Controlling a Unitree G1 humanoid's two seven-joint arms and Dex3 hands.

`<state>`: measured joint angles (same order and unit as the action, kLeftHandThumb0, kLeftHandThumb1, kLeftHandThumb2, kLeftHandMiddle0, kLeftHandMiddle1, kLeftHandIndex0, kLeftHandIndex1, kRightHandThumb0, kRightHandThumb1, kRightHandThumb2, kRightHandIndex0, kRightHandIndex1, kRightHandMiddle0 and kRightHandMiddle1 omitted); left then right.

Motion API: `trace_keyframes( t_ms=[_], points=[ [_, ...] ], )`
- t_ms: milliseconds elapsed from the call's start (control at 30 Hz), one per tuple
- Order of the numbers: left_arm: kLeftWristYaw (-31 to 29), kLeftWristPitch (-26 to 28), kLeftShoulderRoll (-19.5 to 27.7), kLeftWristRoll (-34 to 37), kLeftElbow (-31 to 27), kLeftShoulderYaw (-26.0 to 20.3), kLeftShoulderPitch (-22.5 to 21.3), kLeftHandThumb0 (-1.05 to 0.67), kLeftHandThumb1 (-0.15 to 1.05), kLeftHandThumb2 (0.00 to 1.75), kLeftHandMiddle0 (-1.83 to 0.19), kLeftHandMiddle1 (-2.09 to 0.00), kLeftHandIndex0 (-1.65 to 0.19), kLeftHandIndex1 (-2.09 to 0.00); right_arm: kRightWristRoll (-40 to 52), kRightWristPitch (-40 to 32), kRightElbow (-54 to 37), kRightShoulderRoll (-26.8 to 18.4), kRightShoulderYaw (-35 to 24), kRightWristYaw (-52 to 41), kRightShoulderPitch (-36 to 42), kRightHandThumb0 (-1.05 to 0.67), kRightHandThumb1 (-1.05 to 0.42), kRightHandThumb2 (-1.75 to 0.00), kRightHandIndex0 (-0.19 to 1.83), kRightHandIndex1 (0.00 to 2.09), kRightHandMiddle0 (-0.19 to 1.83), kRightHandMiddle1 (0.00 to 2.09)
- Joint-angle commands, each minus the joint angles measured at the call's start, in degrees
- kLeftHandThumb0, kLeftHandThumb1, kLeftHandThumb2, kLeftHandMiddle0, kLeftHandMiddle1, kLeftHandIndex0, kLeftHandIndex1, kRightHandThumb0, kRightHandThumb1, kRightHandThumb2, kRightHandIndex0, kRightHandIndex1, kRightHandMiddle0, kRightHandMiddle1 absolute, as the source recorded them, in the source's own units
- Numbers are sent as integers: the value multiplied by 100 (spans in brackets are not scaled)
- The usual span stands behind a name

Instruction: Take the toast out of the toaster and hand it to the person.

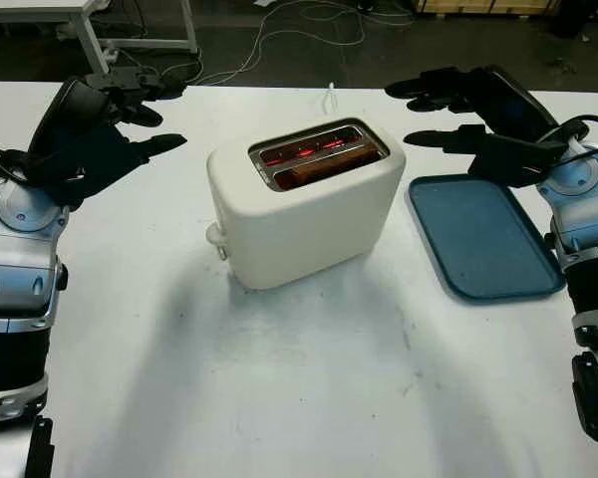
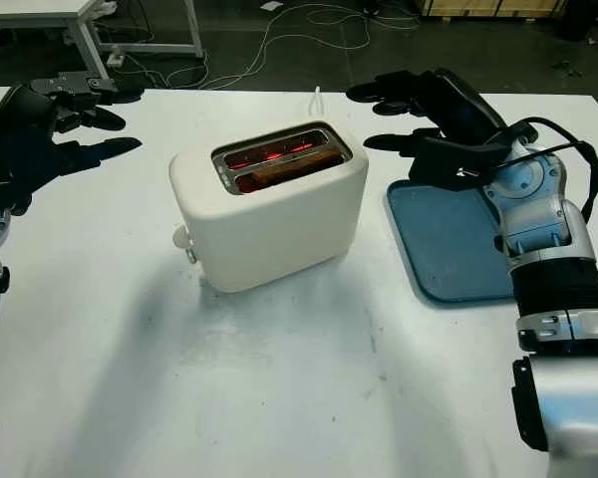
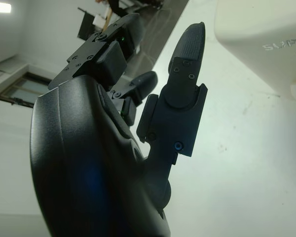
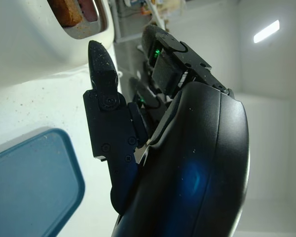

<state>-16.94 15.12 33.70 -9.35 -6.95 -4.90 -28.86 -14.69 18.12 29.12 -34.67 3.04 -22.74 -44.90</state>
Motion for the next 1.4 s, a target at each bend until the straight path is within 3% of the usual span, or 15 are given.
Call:
trace_keyframes(
  t_ms=[0,1367],
  points=[
    [-41,-34,74,-43,-10,0,-58,-52,87,0,-39,-85,-61,-21,60,88,33,4,3,3,-138,-43,-92,-10,67,10,66,0],
    [-23,80,-4,10,-84,-51,-3,-52,87,0,-38,-85,-59,-22,4,350,344,2,33,67,-193,-48,-92,-12,72,5,67,0]
  ],
)
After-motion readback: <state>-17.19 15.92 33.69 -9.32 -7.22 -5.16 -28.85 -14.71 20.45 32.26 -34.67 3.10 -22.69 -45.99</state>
